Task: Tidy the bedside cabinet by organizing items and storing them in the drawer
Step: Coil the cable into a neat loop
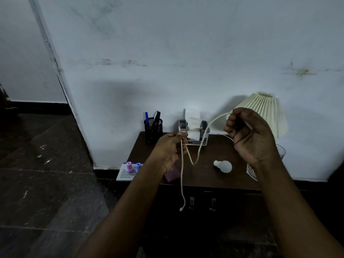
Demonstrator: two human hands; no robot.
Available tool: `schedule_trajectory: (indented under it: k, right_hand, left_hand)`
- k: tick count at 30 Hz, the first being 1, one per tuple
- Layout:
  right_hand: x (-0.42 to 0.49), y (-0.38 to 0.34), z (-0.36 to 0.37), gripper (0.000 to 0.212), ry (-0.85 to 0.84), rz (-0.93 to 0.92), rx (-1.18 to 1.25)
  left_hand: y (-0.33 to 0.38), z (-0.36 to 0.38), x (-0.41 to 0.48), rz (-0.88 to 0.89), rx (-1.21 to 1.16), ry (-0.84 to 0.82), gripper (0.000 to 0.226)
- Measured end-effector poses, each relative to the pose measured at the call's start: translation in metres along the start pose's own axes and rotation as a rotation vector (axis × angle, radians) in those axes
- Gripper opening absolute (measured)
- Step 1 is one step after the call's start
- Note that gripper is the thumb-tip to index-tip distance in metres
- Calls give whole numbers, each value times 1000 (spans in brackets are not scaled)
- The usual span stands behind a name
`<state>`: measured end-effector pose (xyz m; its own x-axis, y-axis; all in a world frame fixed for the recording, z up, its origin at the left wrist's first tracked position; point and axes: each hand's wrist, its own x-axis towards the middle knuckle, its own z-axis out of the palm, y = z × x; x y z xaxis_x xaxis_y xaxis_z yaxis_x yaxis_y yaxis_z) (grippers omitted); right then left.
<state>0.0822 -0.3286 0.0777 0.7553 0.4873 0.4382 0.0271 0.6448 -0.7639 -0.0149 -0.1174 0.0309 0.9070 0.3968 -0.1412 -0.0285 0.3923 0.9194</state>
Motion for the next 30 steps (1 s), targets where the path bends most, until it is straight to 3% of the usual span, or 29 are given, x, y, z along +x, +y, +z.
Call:
schedule_trajectory:
  k: [4, 5, 7, 9, 14, 17, 21, 30]
  right_hand:
    - [3, -22, -9, 31, -48, -260, -1165]
    - [3, -23, -10, 35, -69, -281, -1386]
    - [4, -19, -4, 33, -63, -277, -1603]
    - [2, -8, 5, 26, -72, -295, -1577]
    - [-2, 16, 18, 20, -180, -118, -1126]
    - [4, 25, 21, 19, -125, -145, -1025]
    - [16, 18, 14, 16, 96, -323, -1050]
    - [19, -39, -33, 34, 670, -533, -997]
  left_hand:
    - [4, -1, 4, 3, 25, -36, 26]
    - [6, 0, 4, 4, 28, -68, 28]
    - [10, 2, 3, 26, 62, -126, 32]
    - [12, 4, 0, 48, 78, -187, 32]
    - [11, 19, -8, 115, 175, -246, 31]
    - [8, 22, -10, 74, 150, -294, 31]
    - [7, 14, -16, -58, 229, -431, 33]
    - [12, -5, -19, -141, 359, -619, 33]
